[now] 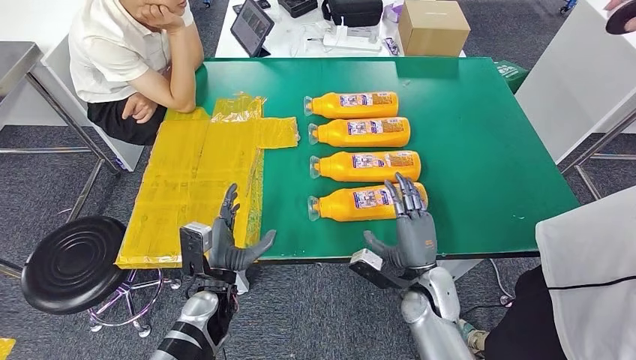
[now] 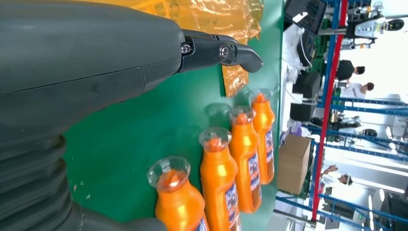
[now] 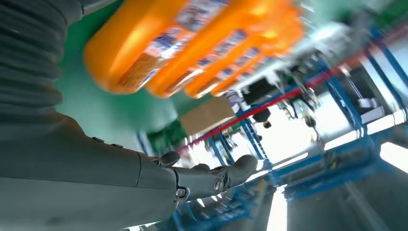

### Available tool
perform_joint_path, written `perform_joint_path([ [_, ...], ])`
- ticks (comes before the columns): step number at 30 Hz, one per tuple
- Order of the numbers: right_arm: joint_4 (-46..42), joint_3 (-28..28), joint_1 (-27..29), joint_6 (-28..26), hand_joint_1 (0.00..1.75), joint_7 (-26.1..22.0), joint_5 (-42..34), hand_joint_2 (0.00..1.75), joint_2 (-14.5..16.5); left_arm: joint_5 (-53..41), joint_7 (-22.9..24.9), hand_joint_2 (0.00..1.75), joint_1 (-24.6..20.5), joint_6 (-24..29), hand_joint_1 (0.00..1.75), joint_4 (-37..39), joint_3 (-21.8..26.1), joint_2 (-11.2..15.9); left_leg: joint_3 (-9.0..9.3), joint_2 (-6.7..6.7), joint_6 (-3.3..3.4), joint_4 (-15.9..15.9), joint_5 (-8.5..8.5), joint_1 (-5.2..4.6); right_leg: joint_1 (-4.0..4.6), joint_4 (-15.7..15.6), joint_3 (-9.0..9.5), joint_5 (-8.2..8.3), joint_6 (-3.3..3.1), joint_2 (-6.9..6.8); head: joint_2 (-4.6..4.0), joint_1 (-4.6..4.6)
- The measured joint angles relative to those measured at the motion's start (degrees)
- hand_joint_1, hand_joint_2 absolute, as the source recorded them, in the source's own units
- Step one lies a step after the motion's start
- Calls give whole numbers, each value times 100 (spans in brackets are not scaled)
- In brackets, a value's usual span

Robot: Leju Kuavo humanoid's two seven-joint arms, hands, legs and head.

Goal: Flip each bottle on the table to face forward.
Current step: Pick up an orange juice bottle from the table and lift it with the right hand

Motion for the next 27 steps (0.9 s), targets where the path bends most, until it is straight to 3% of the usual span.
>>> perform_joint_path([
  [3, 252, -143, -204, -1, 0, 454, 784, 175, -203, -67, 50, 175, 96, 4, 0, -133, -211, -32, 0, -2, 1, 0, 1, -7, -7, 0, 1, 0, 1, -2, 0, 1],
  [7, 754, -196, -532, -1, 0, 936, 1257, 175, -493, -59, 149, 175, 184, 84, 0, -279, -527, -47, -1, -1, 3, 0, 1, -15, -15, 0, 2, 2, 3, -2, 0, 2],
  [13, 1716, -41, -1028, -2, 0, 1292, 1270, 175, -673, -20, 198, 175, 188, 123, 0, -375, -831, -60, 0, 0, 4, 1, 1, -15, -14, 0, 1, 2, 4, -2, 0, 0],
  [27, 3122, 520, -1872, 102, 0, 1642, 1217, 175, -674, 165, 310, 175, 136, 48, 0, -394, -1188, -168, -1, -2, 6, 1, 2, -17, -16, 1, 1, 2, 4, -2, 0, 1],
])
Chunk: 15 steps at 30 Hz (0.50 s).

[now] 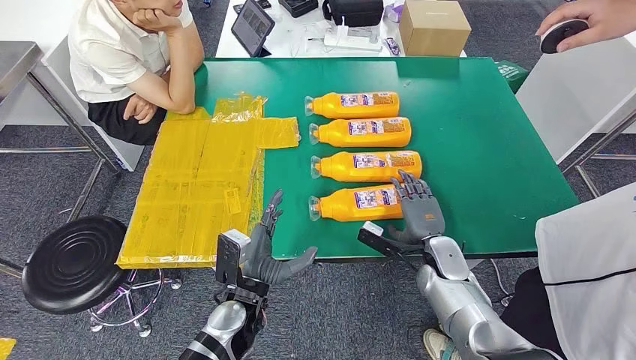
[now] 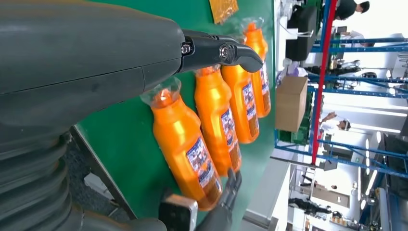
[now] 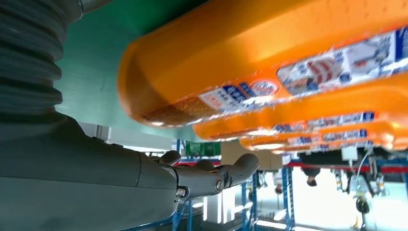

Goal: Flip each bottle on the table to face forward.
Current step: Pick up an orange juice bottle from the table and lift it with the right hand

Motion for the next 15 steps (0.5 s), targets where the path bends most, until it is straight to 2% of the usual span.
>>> perform_joint_path([
  [7, 370, 249, -344, 491, 0, 213, 118, 175, 28, 110, 62, 175, -118, -66, 0, 10, -137, -32, 1, 2, 0, 0, 0, 1, 1, 1, -1, 0, 0, 1, 0, -1],
  [13, 541, 368, -503, 646, 0, 297, 165, 175, 51, 146, 68, 175, -178, -93, 0, 24, -149, -50, 1, 2, 0, 0, 0, 2, 1, 1, -1, 0, 0, 1, 0, -1],
  [15, 589, 414, -563, 891, 2, 404, 213, 175, 58, 199, 71, 175, -196, -112, 0, 30, -161, -50, 1, 2, 0, 0, 0, 1, 1, 1, -1, 0, 0, 1, 0, -1],
])
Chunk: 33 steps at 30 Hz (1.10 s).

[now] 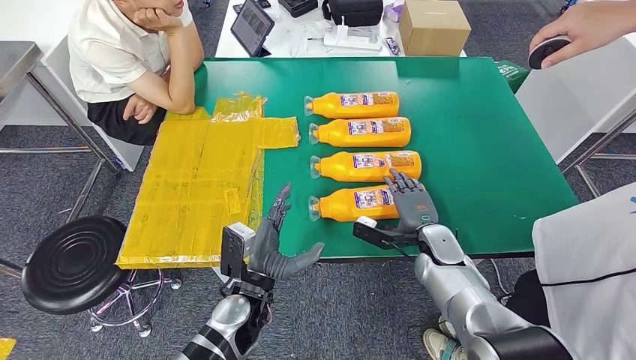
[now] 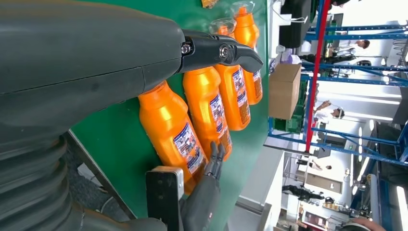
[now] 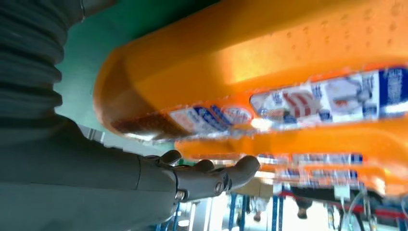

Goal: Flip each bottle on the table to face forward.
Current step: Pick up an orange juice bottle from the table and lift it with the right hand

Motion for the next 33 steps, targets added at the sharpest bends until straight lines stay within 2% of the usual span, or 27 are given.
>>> perform_joint_path([
  [1, 25, 28, -44, 200, 39, 81, 23, 175, 2, 28, 2, 175, -13, -9, 0, 2, -11, 0, 1, 1, 0, 0, 0, 0, 0, 0, 0, 0, 0, 0, 0, 0],
  [4, 95, 134, -221, 921, 167, 344, 73, 175, -4, 93, 16, 175, -55, -21, 0, 3, -53, 0, 9, 7, 0, 0, 0, 0, 0, -2, 4, 0, 0, 3, 0, 1],
  [5, 117, 174, -273, 1112, 174, 404, 85, 175, -9, 105, 20, 175, -67, -23, 0, 3, -64, 0, 12, 7, 1, 0, 0, 0, 0, -3, 6, 0, 0, 4, 0, 1],
  [10, 203, 311, -444, 1613, 174, 522, 71, 175, -72, 154, 32, 175, -85, -34, 0, 3, -79, 0, 19, 1, 5, 0, 3, 0, 0, -3, 15, 2, 2, 1, 0, 0],
  [21, 282, 371, -470, 1644, 173, 430, -164, 175, -198, 228, 32, 175, -84, -57, 0, 3, -78, 3, 25, -3, 5, 0, 3, -1, 0, -6, 26, 2, 3, -2, 0, 1],
  [28, 288, 205, -414, 1741, 175, -294, -981, 175, -227, 275, -36, 175, -71, -57, 0, 1, -76, 4, 29, -1, 5, 0, 3, 0, 1, -6, 29, 2, 3, -2, 0, 0],
  [33, 180, -390, -213, 2257, 175, -1692, -2574, 175, -149, 502, -126, 175, 28, 227, 0, -49, -8, 5, 42, 10, 5, 0, -6, 2, 3, -6, 39, 2, 2, 8, 0, 2],
])
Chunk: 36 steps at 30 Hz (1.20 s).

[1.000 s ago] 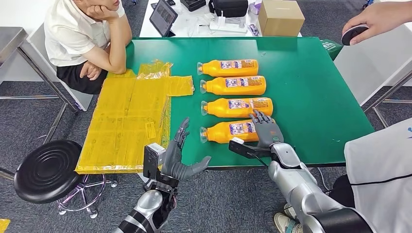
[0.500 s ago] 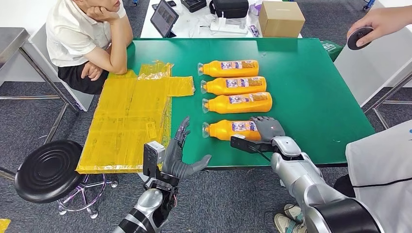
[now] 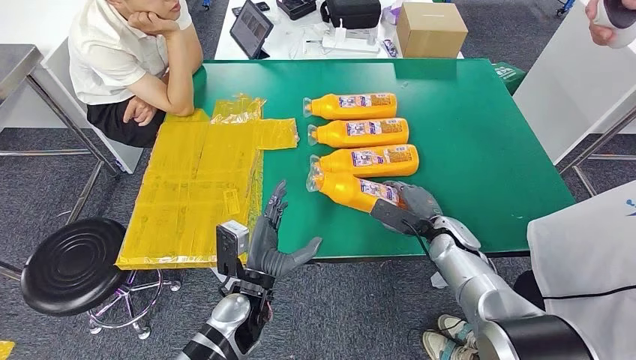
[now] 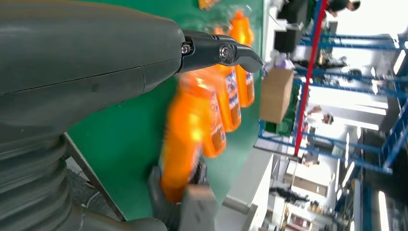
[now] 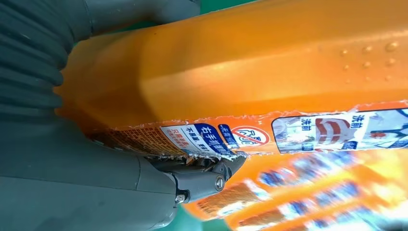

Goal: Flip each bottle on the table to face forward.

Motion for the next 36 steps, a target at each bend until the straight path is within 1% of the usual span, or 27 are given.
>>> perform_joint_path([
  [2, -171, -260, 204, 194, 175, -379, -694, 175, 100, 253, -16, 175, 89, 173, 0, -61, 111, 8, 2, 2, 0, 0, -3, 2, 2, 0, 0, 0, 0, 1, 0, -1],
  [4, -497, -494, 509, 341, 175, -537, -1475, 175, 234, 532, -17, 175, 212, 350, 0, -154, 261, 34, 0, -2, -1, -1, -2, 5, 5, 1, 0, -1, -1, 0, 0, -2],
  [7, -1183, -652, 1042, 329, 175, -459, -2406, 175, 426, 801, 16, 175, 428, 469, 0, -326, 431, 103, -10, -7, -2, -1, 0, 9, 9, 3, -7, -3, -1, -3, 0, -3],
  [9, -1607, -662, 1348, 186, 175, -396, -2756, 175, 531, 899, 55, 175, 560, 429, 0, -463, 475, 150, -17, -7, -2, -2, 0, 9, 9, 4, -12, -3, -1, -4, 0, -2],
  [12, -2113, -647, 1689, -30, 175, -372, -3083, 175, 683, 1010, 159, 175, 725, 207, 0, -700, 485, 220, -31, -7, -2, -2, 0, 7, 5, 4, -25, -3, -1, -4, 0, -1],
  [15, -2412, -499, 1845, -141, 175, -370, -3178, 175, 823, 1273, 450, 175, 816, -273, 0, -892, 438, 291, -37, -6, -2, -2, 0, 3, 0, 4, -33, -3, -1, -3, 0, -1],
  [18, -2503, -212, 1840, -164, 175, -367, -3171, 175, 951, 1595, 746, 175, 833, -802, 0, -965, 338, 348, -38, -6, -2, -2, 0, 2, 0, 3, -34, -3, -1, -3, 0, -1],
  [20, -2505, 39, 1794, -132, 175, -359, -3149, 175, 1038, 1740, 862, 175, 823, -1014, 0, -969, 275, 374, -38, -5, -2, -2, 0, 3, 0, 3, -35, -3, -1, -3, 0, -1],
  [26, -2438, 795, 1602, -135, 175, -337, -2830, 175, 1245, 1891, 1006, 175, 717, -1145, 0, -933, 171, 399, -38, -6, -2, -2, 3, 5, 2, 5, -37, -3, -1, -3, 0, -1],
  [30, -2382, 1217, 1558, -213, 175, -398, -2653, 175, 1376, 2188, 1233, 175, 635, -1179, 0, -877, 172, 393, -38, -5, -2, -2, 3, 4, 1, 5, -38, -3, -1, -3, 0, -1],
  [36, -2374, 1687, 1561, -229, 175, -389, -2739, 175, 1463, 2407, 1263, 175, 572, -1037, 0, -868, 204, 391, -41, -7, -2, -2, 2, 3, 0, 4, -40, -3, -1, -5, 0, 0],
])
